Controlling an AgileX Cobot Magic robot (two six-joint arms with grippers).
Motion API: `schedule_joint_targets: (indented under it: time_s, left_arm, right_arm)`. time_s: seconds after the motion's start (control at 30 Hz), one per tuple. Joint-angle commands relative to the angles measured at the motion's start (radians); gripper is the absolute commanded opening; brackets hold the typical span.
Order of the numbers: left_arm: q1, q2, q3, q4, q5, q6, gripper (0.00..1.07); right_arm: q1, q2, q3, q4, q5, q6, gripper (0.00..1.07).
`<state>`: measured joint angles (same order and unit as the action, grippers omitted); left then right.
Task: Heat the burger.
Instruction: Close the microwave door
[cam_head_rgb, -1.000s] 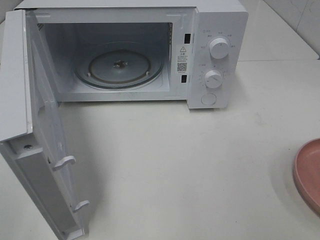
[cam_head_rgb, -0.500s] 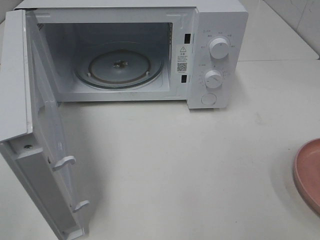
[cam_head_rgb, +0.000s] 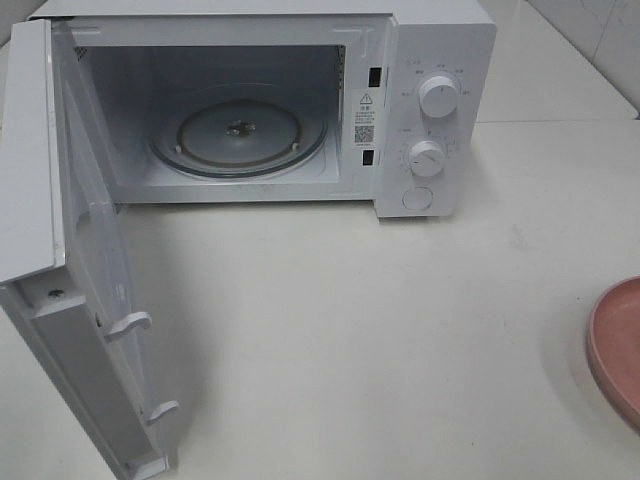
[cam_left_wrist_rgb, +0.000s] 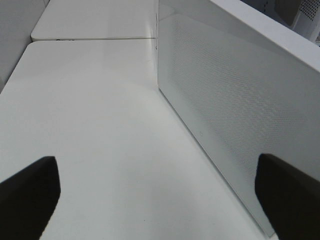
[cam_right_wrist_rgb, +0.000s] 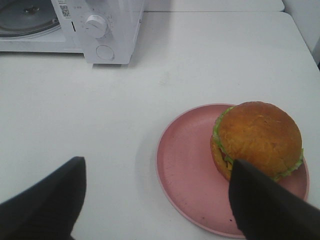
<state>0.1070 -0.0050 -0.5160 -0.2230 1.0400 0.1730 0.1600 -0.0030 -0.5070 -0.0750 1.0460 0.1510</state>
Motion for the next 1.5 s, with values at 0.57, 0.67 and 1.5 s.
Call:
schedule_joint_targets:
  time_s: [0.57,0.67,1.5]
  left_arm:
    - [0.003,-0.021,0.001,-0.014,0.000,0.001,0.98]
    - [0.003,-0.021,0.001,-0.038,0.000,0.000,0.98]
    - [0.003,0.274,-0.070,-0.045,-0.212,-0.002,0.01]
  right_arm:
    - [-0.008,-0.028,0.001,0.001,-0.006,-0.016,0.76]
    - [-0.008,-0.028,0.001,0.001,-0.006,-0.016,0.76]
    - [-0.008,-0.028,0.001,0.001,-0.006,-0.014,0.75]
